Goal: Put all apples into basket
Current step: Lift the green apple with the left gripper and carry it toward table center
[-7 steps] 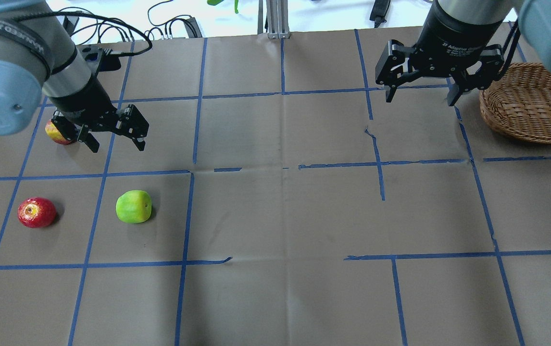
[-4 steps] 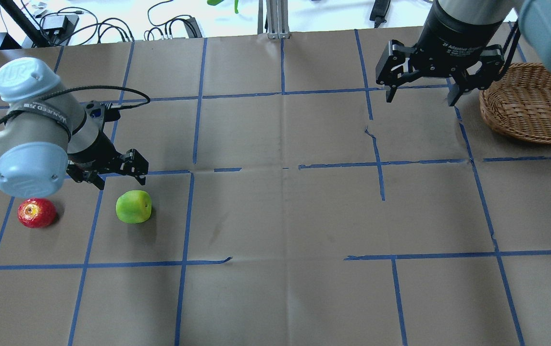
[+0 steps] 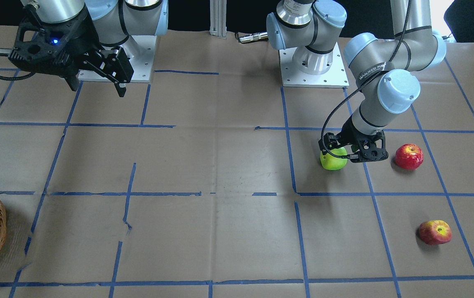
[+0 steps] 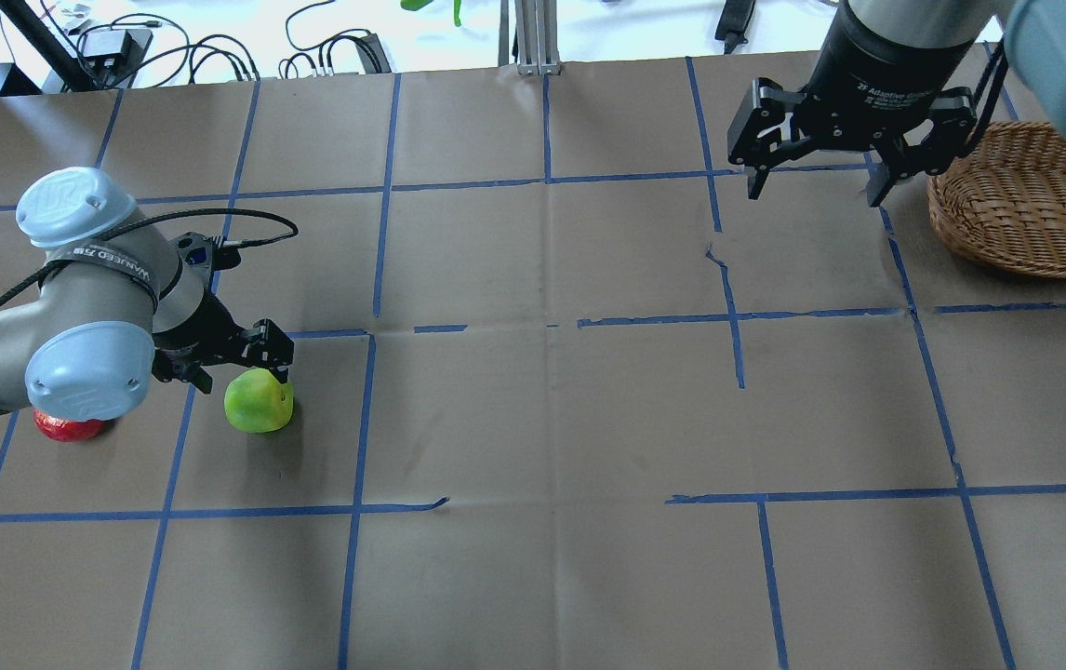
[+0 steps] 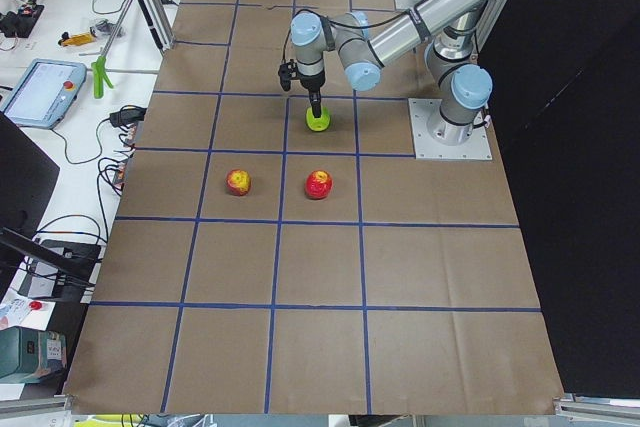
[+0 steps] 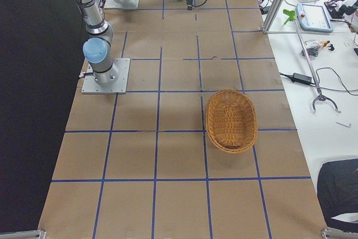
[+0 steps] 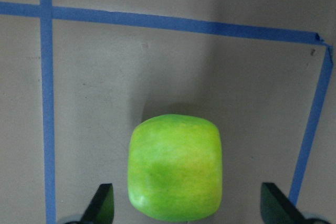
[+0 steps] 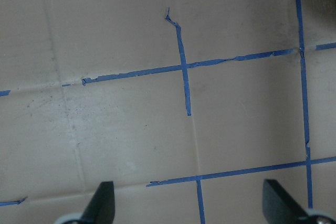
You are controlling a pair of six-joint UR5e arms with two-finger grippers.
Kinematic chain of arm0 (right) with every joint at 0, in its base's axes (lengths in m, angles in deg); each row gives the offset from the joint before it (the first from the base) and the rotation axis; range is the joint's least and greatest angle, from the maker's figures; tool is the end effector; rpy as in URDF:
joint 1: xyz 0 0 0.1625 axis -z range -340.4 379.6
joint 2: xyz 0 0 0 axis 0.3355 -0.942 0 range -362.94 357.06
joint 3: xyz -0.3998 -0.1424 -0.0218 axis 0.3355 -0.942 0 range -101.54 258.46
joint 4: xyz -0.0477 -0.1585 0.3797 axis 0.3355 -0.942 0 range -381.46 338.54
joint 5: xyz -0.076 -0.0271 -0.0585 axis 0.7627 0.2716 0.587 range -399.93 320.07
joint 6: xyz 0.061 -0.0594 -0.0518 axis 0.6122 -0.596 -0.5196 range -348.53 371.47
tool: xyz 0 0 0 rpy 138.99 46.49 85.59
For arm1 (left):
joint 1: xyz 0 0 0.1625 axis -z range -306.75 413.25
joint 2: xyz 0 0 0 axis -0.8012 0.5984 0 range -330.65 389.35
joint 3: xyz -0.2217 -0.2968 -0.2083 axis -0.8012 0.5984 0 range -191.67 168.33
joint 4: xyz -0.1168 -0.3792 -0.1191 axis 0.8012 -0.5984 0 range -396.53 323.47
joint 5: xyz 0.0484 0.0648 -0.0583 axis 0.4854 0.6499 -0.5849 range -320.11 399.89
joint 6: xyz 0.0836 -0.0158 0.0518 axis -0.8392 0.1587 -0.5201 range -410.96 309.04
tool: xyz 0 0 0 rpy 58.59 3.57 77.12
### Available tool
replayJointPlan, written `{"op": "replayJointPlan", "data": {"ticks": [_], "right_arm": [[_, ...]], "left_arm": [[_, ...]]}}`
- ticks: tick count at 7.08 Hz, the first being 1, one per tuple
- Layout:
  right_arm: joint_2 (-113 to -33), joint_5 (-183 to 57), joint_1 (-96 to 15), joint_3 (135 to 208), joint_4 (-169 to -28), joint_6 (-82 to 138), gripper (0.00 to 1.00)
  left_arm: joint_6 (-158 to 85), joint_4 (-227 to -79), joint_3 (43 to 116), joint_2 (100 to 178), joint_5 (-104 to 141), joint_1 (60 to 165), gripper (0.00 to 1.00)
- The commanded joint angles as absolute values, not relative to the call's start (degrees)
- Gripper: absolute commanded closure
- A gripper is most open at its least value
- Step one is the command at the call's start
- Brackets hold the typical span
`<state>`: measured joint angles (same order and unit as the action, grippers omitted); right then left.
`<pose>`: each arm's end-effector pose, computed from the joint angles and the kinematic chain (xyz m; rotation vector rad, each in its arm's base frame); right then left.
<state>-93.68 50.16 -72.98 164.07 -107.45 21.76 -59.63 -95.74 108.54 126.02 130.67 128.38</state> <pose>0.1550 -0.4802 0.5247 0.2111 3.1336 -0.0307 -0.0117 -0.4704 0.2396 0.1679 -3.1243 -0.1675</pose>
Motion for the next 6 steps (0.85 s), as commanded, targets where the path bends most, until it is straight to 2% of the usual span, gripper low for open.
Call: {"op": "replayJointPlan", "data": {"ticks": [1, 6], "right_arm": [[-93.7, 50.2, -73.1, 164.1, -107.2, 21.8, 0.0], [-93.7, 50.2, -72.9, 164.1, -107.3, 21.8, 0.0]], "left_arm": [[-59.6, -95.1, 108.9, 127.2, 130.8, 128.1, 0.03], [-59.7, -90.0, 111.1, 130.6, 130.9, 128.0, 0.05]]}}
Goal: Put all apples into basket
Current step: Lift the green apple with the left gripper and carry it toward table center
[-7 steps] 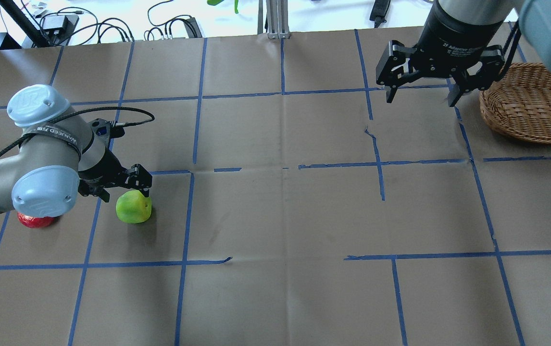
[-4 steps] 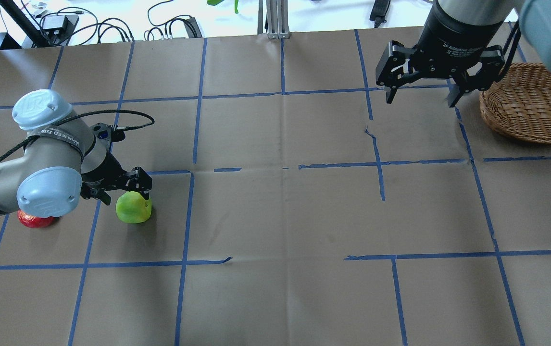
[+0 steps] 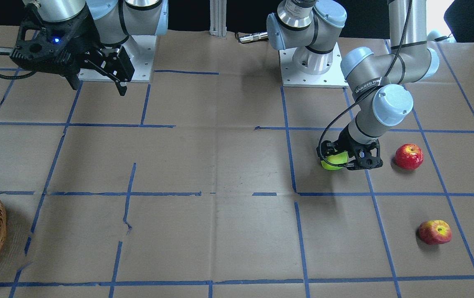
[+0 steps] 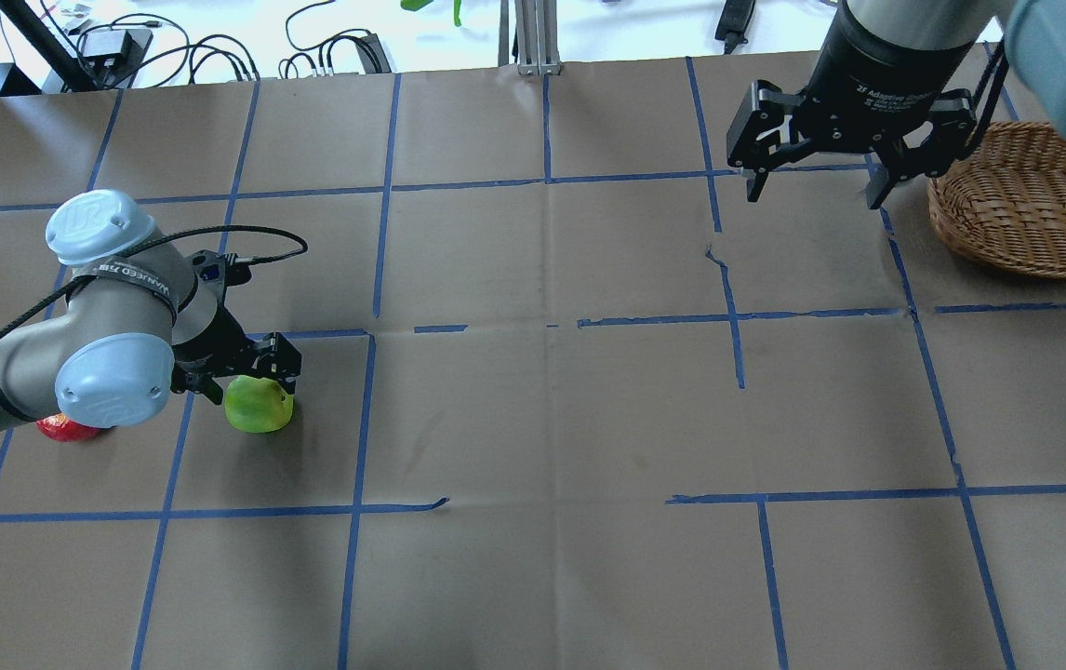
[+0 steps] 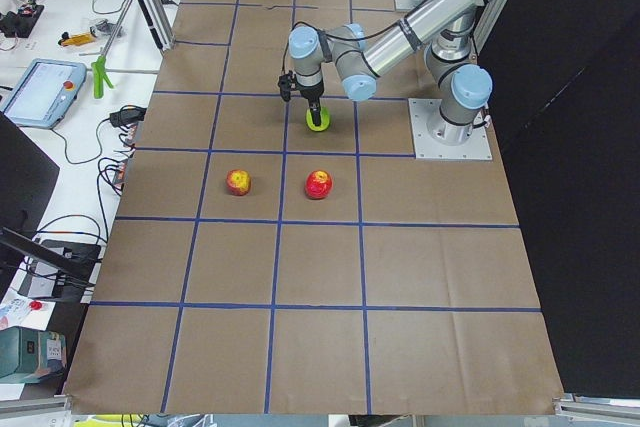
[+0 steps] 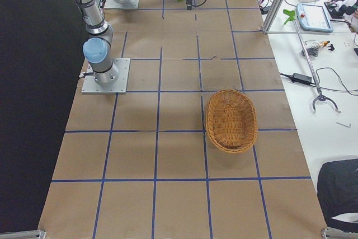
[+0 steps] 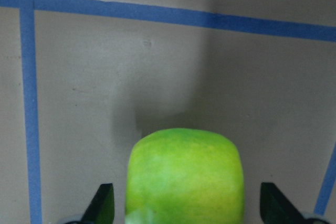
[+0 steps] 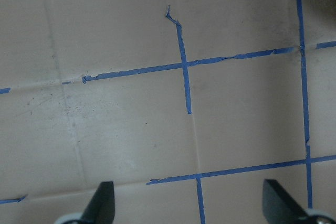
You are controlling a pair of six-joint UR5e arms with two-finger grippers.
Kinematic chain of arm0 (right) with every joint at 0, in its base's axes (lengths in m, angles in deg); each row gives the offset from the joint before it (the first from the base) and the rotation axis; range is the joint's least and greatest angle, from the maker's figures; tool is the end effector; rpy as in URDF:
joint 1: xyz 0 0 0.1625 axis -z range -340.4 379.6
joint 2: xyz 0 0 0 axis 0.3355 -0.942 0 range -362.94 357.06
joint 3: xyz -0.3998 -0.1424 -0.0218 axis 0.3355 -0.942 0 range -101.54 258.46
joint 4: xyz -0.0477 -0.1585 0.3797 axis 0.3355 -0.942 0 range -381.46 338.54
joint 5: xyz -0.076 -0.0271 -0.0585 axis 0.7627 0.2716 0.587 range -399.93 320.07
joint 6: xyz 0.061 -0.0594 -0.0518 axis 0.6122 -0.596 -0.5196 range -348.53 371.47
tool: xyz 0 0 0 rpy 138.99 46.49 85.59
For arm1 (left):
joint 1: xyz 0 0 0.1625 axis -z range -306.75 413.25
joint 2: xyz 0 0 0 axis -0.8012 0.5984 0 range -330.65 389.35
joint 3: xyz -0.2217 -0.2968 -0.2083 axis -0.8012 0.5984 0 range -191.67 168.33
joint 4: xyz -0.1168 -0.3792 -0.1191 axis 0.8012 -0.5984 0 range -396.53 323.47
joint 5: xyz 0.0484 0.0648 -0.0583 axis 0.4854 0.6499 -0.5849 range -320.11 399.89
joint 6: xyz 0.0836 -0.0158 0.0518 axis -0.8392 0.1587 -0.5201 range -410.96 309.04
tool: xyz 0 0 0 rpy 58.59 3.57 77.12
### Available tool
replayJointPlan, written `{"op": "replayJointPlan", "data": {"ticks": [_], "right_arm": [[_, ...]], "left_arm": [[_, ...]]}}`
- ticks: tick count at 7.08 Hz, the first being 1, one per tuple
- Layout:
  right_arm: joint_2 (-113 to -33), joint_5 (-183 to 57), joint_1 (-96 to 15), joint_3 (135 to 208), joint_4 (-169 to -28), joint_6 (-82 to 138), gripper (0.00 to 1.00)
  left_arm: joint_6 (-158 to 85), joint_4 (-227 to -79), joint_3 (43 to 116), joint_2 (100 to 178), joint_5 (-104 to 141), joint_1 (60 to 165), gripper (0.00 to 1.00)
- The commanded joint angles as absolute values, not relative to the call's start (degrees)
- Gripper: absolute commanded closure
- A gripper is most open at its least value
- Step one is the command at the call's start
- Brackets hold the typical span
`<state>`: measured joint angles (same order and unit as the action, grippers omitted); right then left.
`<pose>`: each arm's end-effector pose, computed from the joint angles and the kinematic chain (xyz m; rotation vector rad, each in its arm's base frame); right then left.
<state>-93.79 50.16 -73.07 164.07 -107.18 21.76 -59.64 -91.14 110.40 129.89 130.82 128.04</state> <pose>0.1557 -0.4788 0.5252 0.2086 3.1341 -0.0263 -0.0083 -0.4715 0.2034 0.1762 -3.1201 -0.1983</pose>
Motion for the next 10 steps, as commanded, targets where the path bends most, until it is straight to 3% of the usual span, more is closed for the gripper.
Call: {"op": "replayJointPlan", "data": {"ticks": [1, 2, 3, 5, 7, 10], "right_arm": [[-93.7, 50.2, -72.9, 164.1, -107.2, 21.8, 0.0], [-93.6, 50.2, -73.1, 164.1, -107.5, 21.8, 0.0], [-93.6, 50.2, -72.9, 164.1, -107.3, 21.8, 0.0], [-93.8, 50.2, -73.0, 164.1, -107.1, 21.8, 0.0], [-93.8, 50.2, -73.1, 164.1, -107.1, 21.8, 0.0], [-93.7, 50.2, -73.1, 164.1, -107.2, 21.8, 0.0]], "left_arm": [[-59.4, -90.0, 111.1, 130.6, 131.4, 128.1, 0.42], [-59.1, -89.7, 111.1, 130.3, 134.1, 128.2, 0.6], [-59.0, -89.8, 111.0, 129.5, 134.8, 128.7, 0.68], [-58.8, -92.1, 107.7, 125.8, 134.1, 131.2, 0.71], [-56.0, -99.2, 97.8, 125.3, 129.7, 143.3, 0.71], [-41.2, -101.0, 84.2, 138.2, 126.2, 160.9, 0.71]]}}
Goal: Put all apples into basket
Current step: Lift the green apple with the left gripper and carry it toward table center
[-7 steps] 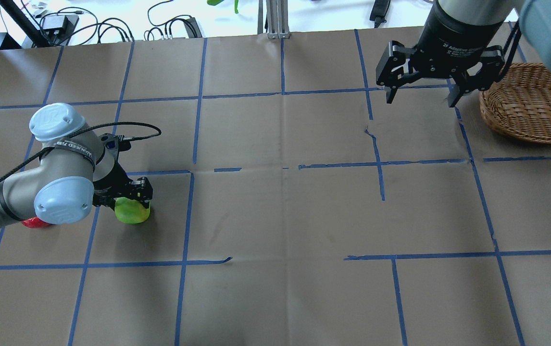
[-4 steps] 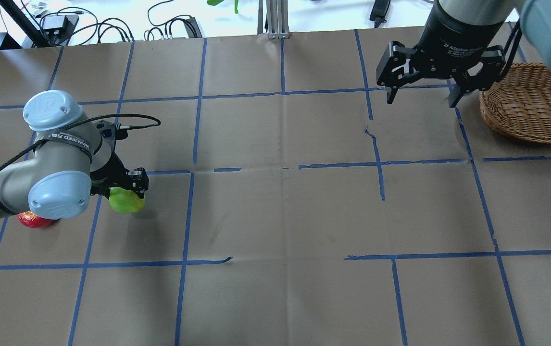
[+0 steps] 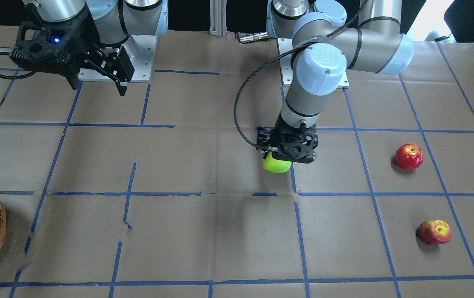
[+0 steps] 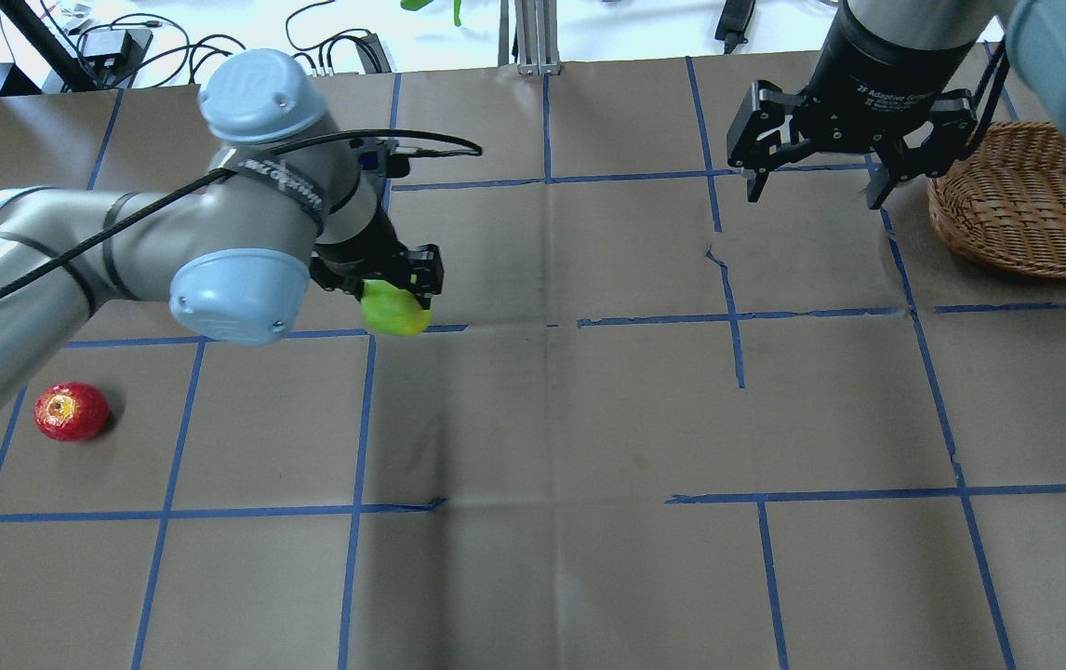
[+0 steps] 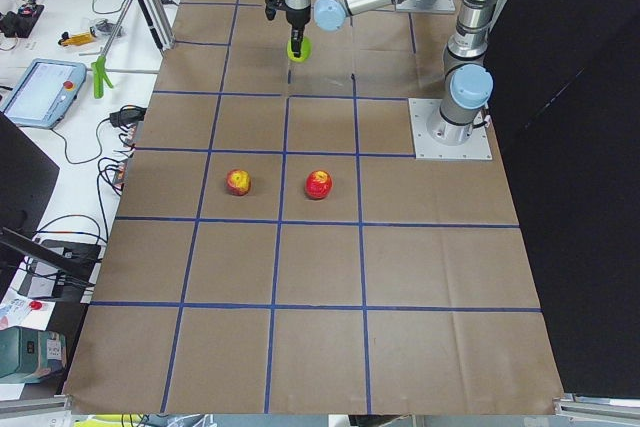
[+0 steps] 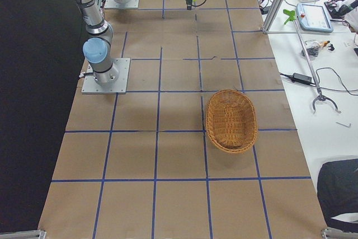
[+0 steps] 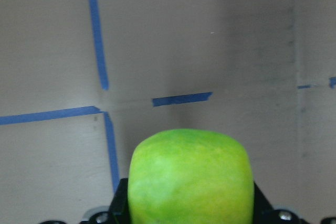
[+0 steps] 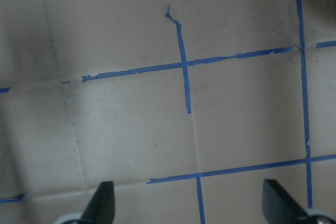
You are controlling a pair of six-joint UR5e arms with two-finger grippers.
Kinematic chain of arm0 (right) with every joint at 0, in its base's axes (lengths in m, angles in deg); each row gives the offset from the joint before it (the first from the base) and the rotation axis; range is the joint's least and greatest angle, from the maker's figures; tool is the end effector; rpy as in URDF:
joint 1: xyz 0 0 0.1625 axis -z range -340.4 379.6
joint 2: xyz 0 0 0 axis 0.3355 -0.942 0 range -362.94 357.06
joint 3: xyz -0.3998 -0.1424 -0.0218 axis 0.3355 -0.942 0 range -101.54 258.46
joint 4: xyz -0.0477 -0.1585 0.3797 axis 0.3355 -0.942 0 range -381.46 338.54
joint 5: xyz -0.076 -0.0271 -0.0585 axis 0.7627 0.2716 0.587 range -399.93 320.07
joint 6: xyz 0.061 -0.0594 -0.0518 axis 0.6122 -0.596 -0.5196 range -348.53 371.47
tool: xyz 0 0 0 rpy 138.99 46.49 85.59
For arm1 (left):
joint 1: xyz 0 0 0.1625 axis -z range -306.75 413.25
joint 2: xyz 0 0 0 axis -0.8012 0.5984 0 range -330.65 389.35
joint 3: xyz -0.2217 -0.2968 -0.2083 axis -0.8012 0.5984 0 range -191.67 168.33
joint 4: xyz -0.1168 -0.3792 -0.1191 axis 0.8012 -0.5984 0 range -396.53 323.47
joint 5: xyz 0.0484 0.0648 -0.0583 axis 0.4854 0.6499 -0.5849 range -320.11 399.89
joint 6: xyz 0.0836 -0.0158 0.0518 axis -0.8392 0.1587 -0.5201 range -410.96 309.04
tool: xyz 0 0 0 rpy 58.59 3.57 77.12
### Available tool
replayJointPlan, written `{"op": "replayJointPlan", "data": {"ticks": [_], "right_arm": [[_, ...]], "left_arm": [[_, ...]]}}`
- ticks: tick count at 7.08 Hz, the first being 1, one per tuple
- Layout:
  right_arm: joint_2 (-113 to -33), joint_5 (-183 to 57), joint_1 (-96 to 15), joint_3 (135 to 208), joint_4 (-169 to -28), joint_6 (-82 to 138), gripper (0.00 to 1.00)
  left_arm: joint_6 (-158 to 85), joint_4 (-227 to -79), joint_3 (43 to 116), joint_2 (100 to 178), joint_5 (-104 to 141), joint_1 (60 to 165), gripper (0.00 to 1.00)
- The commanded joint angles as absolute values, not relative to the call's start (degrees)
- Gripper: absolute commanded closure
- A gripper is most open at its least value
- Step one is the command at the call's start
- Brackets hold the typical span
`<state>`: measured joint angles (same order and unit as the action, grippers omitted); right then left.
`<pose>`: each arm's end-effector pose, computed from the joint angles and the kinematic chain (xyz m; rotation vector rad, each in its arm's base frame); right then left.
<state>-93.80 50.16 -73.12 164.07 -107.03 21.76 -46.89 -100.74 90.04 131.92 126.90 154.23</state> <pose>0.1561 -0.4784 0.5250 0.2073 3.1344 -0.0225 -0.2412 -0.5158 0.3192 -0.1872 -3.0806 0.0296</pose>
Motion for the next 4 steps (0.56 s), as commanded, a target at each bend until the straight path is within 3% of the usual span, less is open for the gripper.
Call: {"op": "replayJointPlan", "data": {"ticks": [1, 2, 4], "right_arm": [[-93.7, 50.2, -73.1, 164.1, -107.1, 21.8, 0.0], [-93.7, 50.2, -72.9, 164.1, -106.9, 21.8, 0.0], [-93.6, 50.1, -72.7, 164.1, -106.6, 22.1, 0.0]], "left_arm": [[-39.8, -100.5, 79.0, 144.0, 126.5, 164.6, 0.71], [-39.7, -100.4, 75.0, 149.2, 127.1, 166.2, 0.71], [-41.7, -100.2, 73.8, 152.6, 127.1, 165.9, 0.7]]}}
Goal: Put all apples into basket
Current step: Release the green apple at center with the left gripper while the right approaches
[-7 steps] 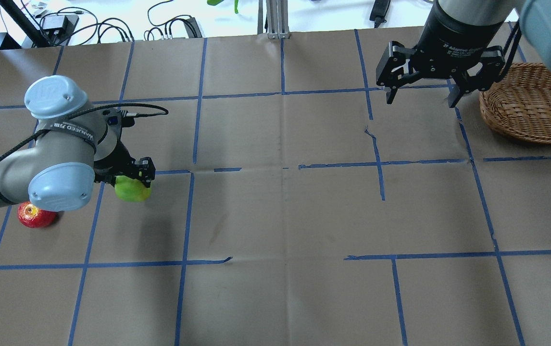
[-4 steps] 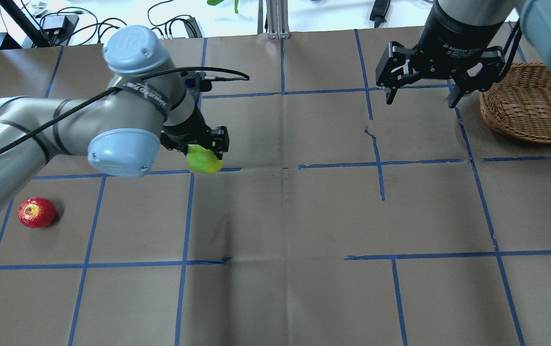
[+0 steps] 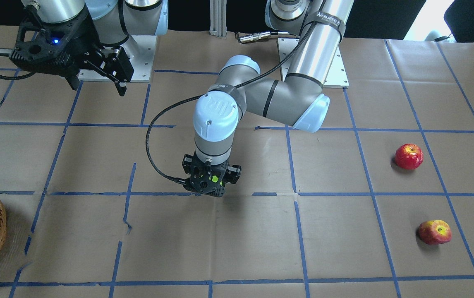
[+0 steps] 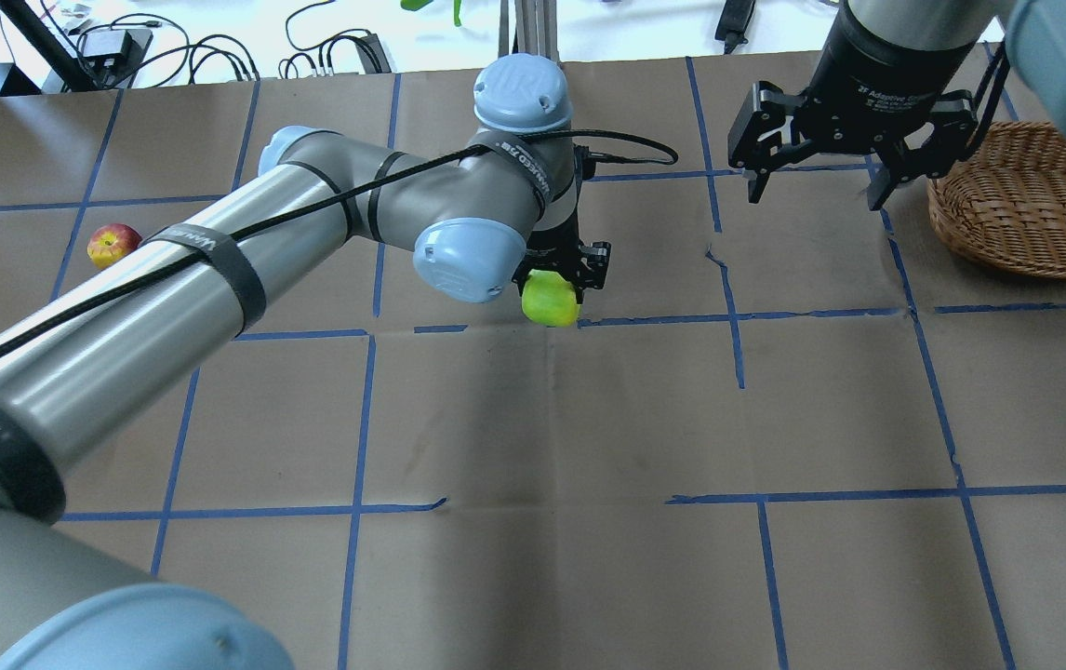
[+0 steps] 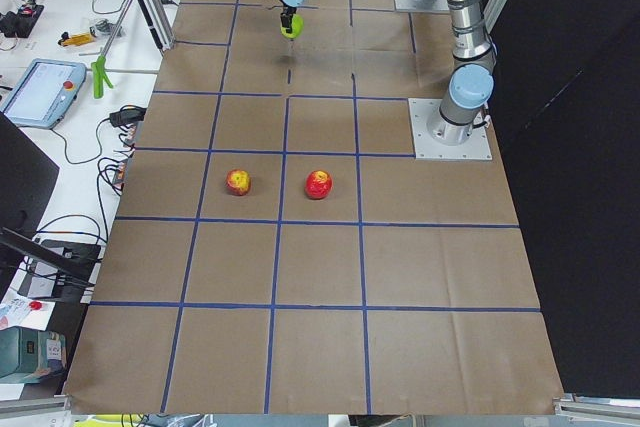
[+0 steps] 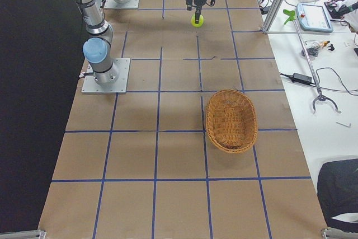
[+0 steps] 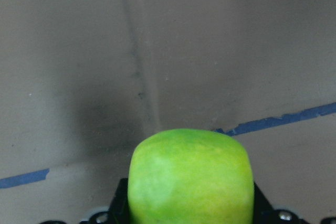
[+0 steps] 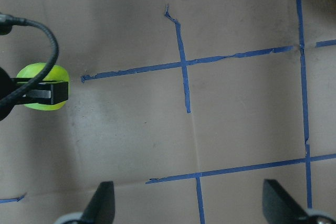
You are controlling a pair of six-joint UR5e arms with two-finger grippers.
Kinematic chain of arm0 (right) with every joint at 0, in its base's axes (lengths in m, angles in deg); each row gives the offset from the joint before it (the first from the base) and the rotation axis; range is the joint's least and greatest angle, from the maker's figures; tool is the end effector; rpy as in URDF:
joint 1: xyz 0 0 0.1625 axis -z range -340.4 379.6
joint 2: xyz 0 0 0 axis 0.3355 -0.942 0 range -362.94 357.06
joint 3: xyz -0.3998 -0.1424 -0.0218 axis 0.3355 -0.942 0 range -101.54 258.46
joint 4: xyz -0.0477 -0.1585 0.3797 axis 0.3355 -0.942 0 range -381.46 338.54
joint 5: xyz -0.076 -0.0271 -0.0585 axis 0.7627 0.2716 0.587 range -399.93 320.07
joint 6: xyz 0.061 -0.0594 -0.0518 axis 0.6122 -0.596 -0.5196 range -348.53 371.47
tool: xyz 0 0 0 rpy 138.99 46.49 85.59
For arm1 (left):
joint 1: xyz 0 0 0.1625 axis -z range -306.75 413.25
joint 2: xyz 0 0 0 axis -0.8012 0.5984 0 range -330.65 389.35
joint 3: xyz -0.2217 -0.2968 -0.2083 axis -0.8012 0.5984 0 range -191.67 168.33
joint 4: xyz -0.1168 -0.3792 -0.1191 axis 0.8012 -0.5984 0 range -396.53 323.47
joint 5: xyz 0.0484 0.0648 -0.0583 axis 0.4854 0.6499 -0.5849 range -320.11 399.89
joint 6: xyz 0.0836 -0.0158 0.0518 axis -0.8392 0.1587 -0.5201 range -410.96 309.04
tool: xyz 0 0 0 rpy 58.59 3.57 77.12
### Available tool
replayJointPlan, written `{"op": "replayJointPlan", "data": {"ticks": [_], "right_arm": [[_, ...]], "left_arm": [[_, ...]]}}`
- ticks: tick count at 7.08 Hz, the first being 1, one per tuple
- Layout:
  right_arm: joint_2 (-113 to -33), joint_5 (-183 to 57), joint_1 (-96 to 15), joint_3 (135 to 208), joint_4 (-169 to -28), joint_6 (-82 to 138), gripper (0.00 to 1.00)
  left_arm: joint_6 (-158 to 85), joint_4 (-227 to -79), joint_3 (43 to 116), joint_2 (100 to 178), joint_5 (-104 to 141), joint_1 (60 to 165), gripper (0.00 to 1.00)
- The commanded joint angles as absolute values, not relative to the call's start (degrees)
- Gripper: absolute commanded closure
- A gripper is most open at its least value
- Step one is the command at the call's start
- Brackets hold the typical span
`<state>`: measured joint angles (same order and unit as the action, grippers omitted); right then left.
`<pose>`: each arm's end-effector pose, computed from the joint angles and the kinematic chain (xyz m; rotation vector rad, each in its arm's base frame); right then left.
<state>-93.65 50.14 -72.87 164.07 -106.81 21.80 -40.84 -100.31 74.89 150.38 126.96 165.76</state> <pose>0.1541 -0.4796 0.5234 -0.2152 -3.1340 0.0124 -0.3821 -0.5604 0.2432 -0.3336 -3.0807 -0.0580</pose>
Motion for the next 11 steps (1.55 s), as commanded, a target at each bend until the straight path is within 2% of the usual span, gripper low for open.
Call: {"op": "replayJointPlan", "data": {"ticks": [1, 2, 3, 4, 7, 9, 11], "right_arm": [[-93.5, 50.0, -72.5, 164.2, -105.5, 22.3, 0.0], [-93.5, 49.9, -72.4, 164.1, -104.9, 21.8, 0.0], [-93.3, 49.7, -72.1, 164.2, -105.0, 21.8, 0.0], [-92.2, 49.8, -72.0, 164.2, -104.8, 21.8, 0.0], [-87.7, 49.1, -72.2, 169.1, -105.7, 16.4, 0.0], [-83.9, 49.1, -72.2, 176.3, -117.6, 16.1, 0.0], [-80.8, 48.7, -72.9, 182.9, -132.6, 17.3, 0.0]], "left_arm": [[-41.8, -100.2, 74.8, 152.7, 127.1, 165.2, 0.65], [-41.7, -100.2, 74.7, 153.1, 127.1, 164.6, 0.54], [-41.7, -99.6, 74.6, 153.5, 127.1, 164.6, 0.31], [-41.0, -99.0, 74.1, 153.6, 126.9, 164.6, 0.01], [-40.5, -99.5, 73.2, 150.0, 126.4, 163.5, 0.01], [-45.1, -106.5, 75.5, 138.6, 126.6, 151.1, 0.01], [-66.6, -114.3, 77.9, 133.5, 132.7, 134.1, 0.01]]}}
